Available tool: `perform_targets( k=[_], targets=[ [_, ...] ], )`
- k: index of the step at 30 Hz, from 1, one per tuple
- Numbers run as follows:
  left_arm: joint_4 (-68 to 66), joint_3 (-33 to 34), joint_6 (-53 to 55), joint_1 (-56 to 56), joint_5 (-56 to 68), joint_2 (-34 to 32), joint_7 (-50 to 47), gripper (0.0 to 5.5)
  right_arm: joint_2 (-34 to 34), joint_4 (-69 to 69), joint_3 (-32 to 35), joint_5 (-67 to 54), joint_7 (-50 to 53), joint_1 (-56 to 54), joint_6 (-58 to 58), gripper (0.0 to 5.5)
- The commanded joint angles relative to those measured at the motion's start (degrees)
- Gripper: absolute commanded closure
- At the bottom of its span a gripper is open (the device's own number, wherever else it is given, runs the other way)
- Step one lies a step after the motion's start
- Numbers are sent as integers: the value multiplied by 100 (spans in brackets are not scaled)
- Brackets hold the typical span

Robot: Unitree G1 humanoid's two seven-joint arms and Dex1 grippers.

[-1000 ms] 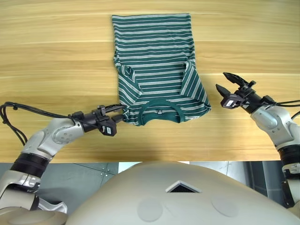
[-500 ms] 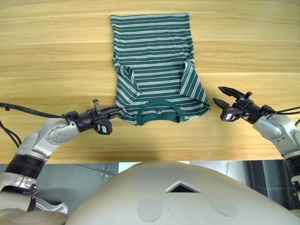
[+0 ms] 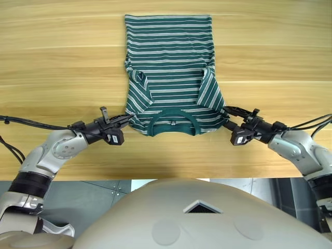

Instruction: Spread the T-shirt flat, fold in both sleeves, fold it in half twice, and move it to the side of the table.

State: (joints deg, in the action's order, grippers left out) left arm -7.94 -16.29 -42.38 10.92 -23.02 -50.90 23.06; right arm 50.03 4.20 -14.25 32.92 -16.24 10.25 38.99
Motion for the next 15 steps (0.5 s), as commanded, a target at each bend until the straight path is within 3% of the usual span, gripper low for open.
perform_targets(
  k=[1,5,15],
  targets=[
    [-336,-226,209,159,-373,160,85,550,-65,261,-101,143,-62,-55,-41,294],
    [-353,-206,208,190,-366,164,60,550,-80,373,-83,146,10,-124,-21,294],
    [-377,-197,154,248,-357,148,-10,550,-137,435,-107,125,11,-161,42,486]
  ],
)
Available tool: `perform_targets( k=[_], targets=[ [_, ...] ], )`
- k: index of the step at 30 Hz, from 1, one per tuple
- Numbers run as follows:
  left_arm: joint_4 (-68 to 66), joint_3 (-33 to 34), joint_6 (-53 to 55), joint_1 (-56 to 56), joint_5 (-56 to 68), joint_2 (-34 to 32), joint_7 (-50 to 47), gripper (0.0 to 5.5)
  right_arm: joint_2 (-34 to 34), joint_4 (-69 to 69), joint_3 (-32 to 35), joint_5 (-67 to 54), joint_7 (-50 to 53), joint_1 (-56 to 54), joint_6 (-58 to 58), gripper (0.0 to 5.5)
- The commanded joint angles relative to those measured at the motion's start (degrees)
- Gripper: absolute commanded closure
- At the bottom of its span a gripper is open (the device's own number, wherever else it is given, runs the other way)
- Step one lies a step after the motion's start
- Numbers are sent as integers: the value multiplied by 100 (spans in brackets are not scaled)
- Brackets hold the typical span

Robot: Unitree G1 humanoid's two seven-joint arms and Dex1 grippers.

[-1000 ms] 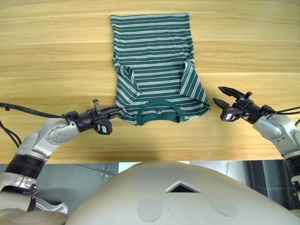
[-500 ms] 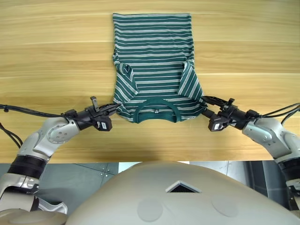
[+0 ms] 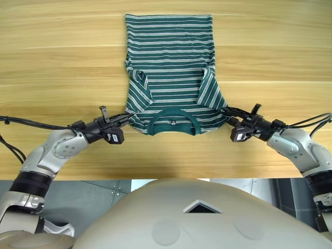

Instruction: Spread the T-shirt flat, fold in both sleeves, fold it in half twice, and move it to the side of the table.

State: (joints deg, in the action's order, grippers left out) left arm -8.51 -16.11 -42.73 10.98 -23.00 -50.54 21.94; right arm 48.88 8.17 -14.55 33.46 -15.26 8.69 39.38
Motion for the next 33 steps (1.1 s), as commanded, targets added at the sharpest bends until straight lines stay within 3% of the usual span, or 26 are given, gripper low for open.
perform_targets(
  k=[1,4,10,15,19,23,33],
  targets=[
    [-322,-220,178,238,-360,112,102,550,-36,36,-88,76,-84,1,8,505],
    [-324,-218,158,248,-362,111,104,550,-58,-14,-89,67,-72,29,-5,547],
    [271,-230,82,742,-45,125,165,550,-23,-355,33,-171,-58,459,-21,550],
    [1401,54,200,2278,512,177,-90,550,155,-1096,714,-1148,-92,1644,-58,550],
    [1969,476,100,2803,1022,190,-191,550,107,-1580,1097,-1656,-251,2049,-179,550],
    [1661,1032,127,2026,1218,550,-468,550,-104,-1637,1265,-1966,-266,1728,-147,550],
    [272,972,365,-278,925,1741,-801,550,-1163,-346,913,-1237,152,-895,-361,550]
  ],
)
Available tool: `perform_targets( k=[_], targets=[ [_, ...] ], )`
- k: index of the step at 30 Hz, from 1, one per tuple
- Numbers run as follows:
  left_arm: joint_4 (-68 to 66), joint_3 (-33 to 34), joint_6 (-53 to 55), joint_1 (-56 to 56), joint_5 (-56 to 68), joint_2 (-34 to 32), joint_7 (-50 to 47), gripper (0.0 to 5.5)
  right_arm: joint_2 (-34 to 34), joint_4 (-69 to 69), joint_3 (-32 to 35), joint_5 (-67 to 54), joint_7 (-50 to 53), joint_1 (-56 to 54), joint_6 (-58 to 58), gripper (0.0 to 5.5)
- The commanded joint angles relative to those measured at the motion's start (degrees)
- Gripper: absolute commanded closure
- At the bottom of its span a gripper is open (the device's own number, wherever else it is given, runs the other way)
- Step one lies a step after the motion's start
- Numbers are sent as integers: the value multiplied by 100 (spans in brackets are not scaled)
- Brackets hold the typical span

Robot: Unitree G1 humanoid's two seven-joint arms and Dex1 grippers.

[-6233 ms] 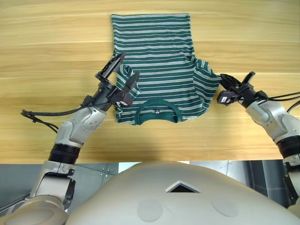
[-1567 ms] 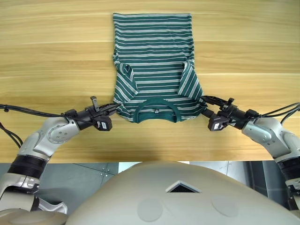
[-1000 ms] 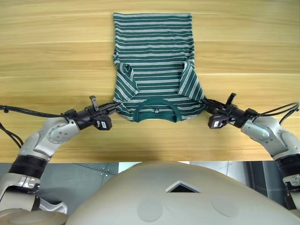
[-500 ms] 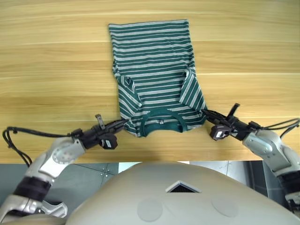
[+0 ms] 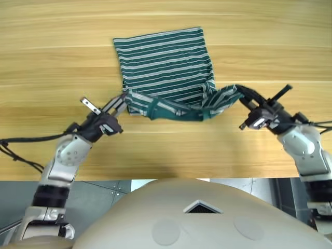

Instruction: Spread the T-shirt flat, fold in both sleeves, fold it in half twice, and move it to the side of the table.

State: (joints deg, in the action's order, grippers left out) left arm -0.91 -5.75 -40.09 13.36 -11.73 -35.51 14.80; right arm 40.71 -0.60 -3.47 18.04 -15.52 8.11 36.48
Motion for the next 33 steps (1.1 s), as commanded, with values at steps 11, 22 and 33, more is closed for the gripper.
perform_targets(
  k=[11,22,33],
  targets=[
    [-3177,53,69,-2636,-533,922,-1030,550,-1760,4553,-1122,1659,2039,-3886,-306,550],
    [-5818,-239,-190,-4117,-1039,1220,-1945,550,-2452,6891,-1729,1942,3136,-5197,-491,550],
    [-7299,-287,531,-5072,-983,1555,-2062,452,-2884,7583,-1731,1790,3118,-5817,-1130,410]
  ],
)
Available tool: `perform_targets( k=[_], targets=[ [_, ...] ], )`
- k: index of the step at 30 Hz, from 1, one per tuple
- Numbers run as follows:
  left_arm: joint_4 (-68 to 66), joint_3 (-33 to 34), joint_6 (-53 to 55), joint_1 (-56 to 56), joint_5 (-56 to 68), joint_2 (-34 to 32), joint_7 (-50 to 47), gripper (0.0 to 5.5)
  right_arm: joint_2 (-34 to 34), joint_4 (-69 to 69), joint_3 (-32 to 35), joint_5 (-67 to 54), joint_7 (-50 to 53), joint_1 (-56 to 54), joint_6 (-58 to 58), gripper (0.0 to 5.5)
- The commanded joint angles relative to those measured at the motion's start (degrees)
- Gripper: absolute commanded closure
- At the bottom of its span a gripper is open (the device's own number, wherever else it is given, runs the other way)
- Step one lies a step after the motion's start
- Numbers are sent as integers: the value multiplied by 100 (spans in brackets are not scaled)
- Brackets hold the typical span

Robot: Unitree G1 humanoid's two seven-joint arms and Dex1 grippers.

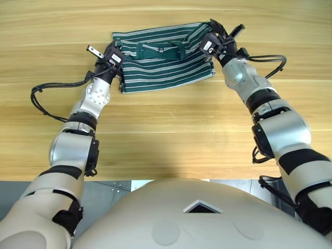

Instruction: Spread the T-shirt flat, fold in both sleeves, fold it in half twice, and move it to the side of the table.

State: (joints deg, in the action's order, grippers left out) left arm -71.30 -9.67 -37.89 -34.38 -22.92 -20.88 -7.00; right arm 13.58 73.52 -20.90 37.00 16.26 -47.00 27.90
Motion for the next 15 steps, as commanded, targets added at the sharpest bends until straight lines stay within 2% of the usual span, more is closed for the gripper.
perform_targets(
  k=[1,10,15],
  targets=[
    [-310,124,397,-367,157,107,86,434,-210,208,13,-107,-61,-356,-346,390],
    [-617,304,1355,-1067,206,230,-97,283,-629,323,97,-221,30,-639,-684,221],
    [-701,606,1897,-1332,408,277,-89,220,-756,440,746,-883,43,-823,-1297,150]
  ],
)
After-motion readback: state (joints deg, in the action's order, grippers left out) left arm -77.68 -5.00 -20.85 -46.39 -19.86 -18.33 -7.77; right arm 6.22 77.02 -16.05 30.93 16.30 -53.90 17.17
